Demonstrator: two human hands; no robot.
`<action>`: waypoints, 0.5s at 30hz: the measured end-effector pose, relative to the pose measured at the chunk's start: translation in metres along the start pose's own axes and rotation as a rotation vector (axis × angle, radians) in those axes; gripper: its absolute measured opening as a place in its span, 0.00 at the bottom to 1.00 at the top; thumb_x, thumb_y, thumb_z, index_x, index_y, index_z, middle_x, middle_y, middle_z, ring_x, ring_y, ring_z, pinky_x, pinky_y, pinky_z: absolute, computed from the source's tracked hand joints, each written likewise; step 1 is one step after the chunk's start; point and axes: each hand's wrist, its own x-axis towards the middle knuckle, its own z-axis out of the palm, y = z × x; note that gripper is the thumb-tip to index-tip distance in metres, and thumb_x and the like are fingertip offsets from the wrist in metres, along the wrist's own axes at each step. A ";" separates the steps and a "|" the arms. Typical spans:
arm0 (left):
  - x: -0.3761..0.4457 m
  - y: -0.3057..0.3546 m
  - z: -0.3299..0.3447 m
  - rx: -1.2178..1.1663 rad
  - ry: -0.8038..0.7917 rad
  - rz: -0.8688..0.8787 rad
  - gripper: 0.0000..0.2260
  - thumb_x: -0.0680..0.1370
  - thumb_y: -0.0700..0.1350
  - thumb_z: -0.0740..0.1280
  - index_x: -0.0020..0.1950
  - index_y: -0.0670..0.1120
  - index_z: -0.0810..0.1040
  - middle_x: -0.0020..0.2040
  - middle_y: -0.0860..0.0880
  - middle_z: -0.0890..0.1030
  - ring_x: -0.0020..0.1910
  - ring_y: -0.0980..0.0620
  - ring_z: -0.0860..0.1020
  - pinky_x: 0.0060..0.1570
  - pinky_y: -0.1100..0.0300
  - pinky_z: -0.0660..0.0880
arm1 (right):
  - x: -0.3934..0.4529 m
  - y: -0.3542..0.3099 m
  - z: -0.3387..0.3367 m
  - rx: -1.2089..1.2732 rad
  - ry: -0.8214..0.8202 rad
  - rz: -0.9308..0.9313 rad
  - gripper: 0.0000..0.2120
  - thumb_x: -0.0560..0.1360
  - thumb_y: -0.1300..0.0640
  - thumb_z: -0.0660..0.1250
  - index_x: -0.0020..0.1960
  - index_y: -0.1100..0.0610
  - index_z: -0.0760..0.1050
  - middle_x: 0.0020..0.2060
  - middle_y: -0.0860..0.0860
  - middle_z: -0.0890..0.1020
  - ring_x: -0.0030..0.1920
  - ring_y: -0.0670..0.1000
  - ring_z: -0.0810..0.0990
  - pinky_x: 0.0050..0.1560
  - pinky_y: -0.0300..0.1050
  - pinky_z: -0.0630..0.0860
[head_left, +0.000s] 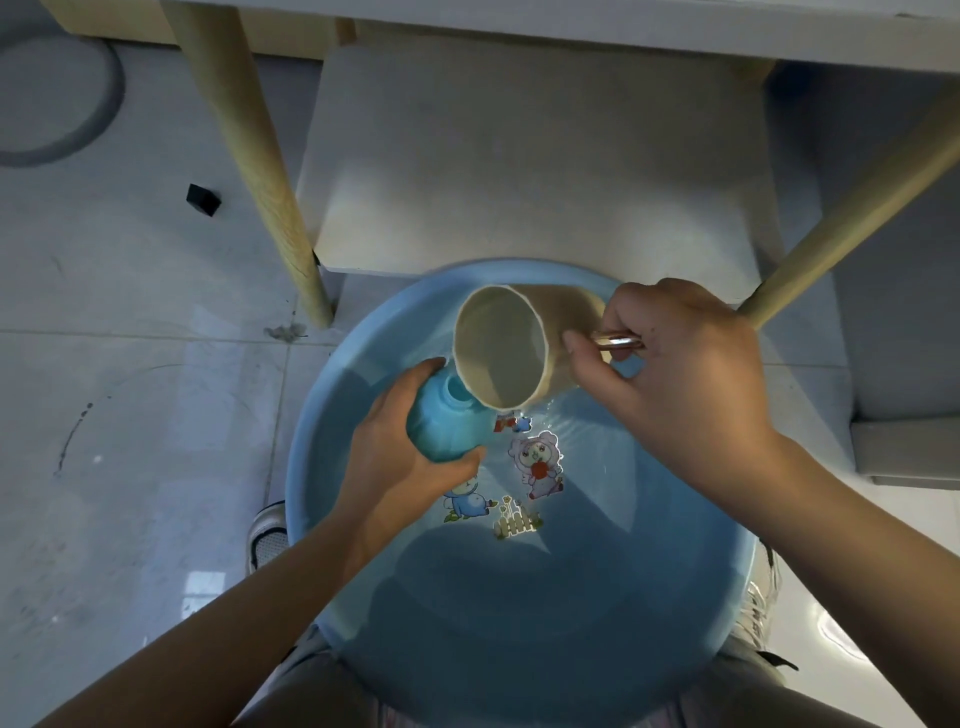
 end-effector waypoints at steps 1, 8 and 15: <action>0.000 0.000 0.000 -0.007 -0.004 0.001 0.34 0.64 0.46 0.78 0.66 0.57 0.69 0.58 0.58 0.77 0.56 0.59 0.76 0.48 0.76 0.72 | 0.000 0.000 0.000 -0.007 0.011 -0.021 0.13 0.70 0.55 0.66 0.30 0.60 0.70 0.23 0.51 0.73 0.27 0.52 0.70 0.34 0.35 0.55; 0.000 0.006 -0.001 -0.017 0.012 -0.002 0.34 0.63 0.44 0.79 0.60 0.64 0.64 0.53 0.65 0.74 0.51 0.69 0.73 0.44 0.81 0.68 | 0.000 0.000 -0.002 -0.052 0.057 -0.117 0.13 0.71 0.58 0.68 0.30 0.61 0.70 0.24 0.53 0.73 0.27 0.53 0.69 0.39 0.34 0.55; -0.001 0.003 -0.001 -0.025 0.007 -0.012 0.34 0.63 0.45 0.79 0.62 0.63 0.65 0.56 0.59 0.75 0.52 0.61 0.75 0.45 0.79 0.70 | 0.003 -0.002 -0.003 -0.052 0.096 -0.157 0.13 0.70 0.60 0.69 0.30 0.61 0.70 0.24 0.53 0.72 0.27 0.55 0.69 0.39 0.38 0.60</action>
